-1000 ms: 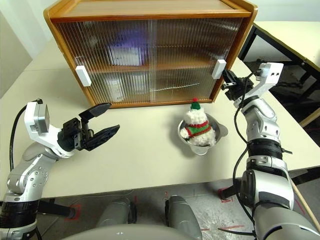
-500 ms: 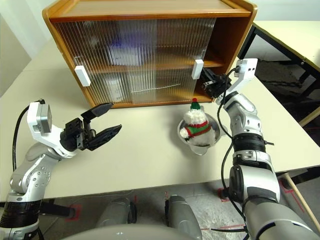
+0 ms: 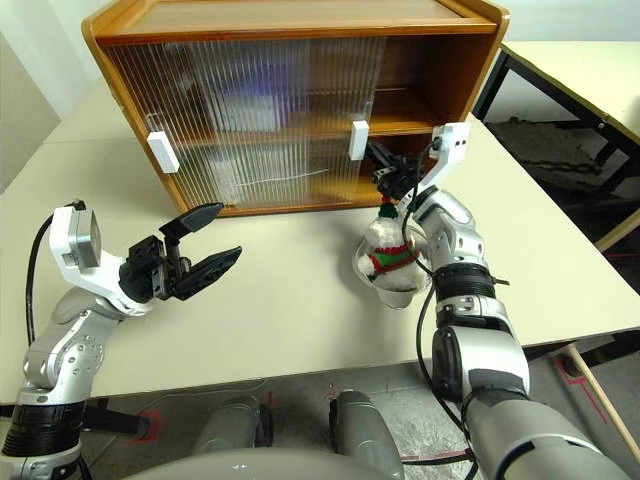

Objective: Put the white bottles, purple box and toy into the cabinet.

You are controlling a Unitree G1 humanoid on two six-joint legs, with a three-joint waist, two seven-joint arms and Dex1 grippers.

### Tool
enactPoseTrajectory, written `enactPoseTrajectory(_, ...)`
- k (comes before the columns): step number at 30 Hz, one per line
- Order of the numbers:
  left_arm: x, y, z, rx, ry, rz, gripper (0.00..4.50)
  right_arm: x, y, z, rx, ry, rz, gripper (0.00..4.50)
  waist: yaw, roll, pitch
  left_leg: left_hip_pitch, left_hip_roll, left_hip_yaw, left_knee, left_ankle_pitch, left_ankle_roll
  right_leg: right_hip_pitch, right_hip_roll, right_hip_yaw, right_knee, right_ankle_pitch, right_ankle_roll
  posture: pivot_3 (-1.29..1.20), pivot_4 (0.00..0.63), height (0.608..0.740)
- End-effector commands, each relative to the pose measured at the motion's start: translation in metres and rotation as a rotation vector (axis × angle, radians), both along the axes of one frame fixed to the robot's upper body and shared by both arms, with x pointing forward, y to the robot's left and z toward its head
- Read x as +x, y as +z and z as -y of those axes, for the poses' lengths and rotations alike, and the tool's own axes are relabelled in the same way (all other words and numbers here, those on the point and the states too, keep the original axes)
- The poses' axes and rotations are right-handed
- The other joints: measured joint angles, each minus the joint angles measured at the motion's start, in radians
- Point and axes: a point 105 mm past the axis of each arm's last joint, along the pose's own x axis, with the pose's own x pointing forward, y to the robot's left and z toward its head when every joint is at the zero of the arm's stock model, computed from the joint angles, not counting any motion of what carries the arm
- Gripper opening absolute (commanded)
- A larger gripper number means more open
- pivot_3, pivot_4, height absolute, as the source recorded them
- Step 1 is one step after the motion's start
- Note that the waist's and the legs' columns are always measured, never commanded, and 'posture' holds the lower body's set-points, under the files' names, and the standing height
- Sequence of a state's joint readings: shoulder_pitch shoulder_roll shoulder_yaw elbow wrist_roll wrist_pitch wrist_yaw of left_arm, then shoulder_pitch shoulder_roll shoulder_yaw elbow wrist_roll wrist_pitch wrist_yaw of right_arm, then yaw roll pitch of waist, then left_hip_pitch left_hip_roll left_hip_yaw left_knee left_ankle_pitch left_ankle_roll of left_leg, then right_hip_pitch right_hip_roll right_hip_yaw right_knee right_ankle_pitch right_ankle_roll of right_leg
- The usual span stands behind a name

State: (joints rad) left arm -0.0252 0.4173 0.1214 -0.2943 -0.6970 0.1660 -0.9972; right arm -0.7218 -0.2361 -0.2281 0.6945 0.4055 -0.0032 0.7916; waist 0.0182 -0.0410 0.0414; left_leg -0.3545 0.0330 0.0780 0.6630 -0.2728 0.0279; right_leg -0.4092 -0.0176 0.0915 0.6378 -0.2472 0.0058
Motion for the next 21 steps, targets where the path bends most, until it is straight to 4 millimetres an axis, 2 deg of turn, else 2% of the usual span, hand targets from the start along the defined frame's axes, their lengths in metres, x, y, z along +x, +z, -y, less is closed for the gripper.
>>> enactPoseTrajectory(1,0.006,-0.011,-0.008,0.051,0.067,-0.018,4.5,0.0,0.002,-0.013,0.004,0.05,0.008,0.04,0.001,0.0,0.0,0.0,0.0,0.0,0.0,0.0,0.0,0.0,0.0,0.0,0.0,0.0,0.0,0.25,0.013,0.74)
enactPoseTrajectory(10,0.018,-0.008,-0.01,0.063,0.196,0.01,4.5,-0.005,-0.003,-0.04,0.019,0.137,-0.002,0.04,0.005,0.0,0.0,0.0,0.0,-0.001,0.0,0.0,-0.001,-0.002,-0.001,-0.001,0.0,0.001,-0.001,0.27,0.014,0.74)
enactPoseTrajectory(15,0.018,-0.008,-0.006,0.058,0.194,0.011,4.5,-0.008,-0.006,-0.048,0.025,0.158,-0.009,0.04,0.007,0.001,0.001,-0.001,0.0,-0.001,0.0,0.0,-0.001,-0.002,-0.001,-0.002,0.0,0.001,-0.001,0.27,0.019,0.74)
enactPoseTrajectory(21,0.018,-0.008,-0.003,0.055,0.189,0.003,4.5,-0.011,-0.002,-0.061,0.045,0.199,0.003,0.04,0.003,0.001,0.001,-0.001,0.001,-0.001,-0.001,-0.001,-0.001,-0.003,-0.001,-0.002,0.0,0.001,-0.001,0.27,0.018,0.74)
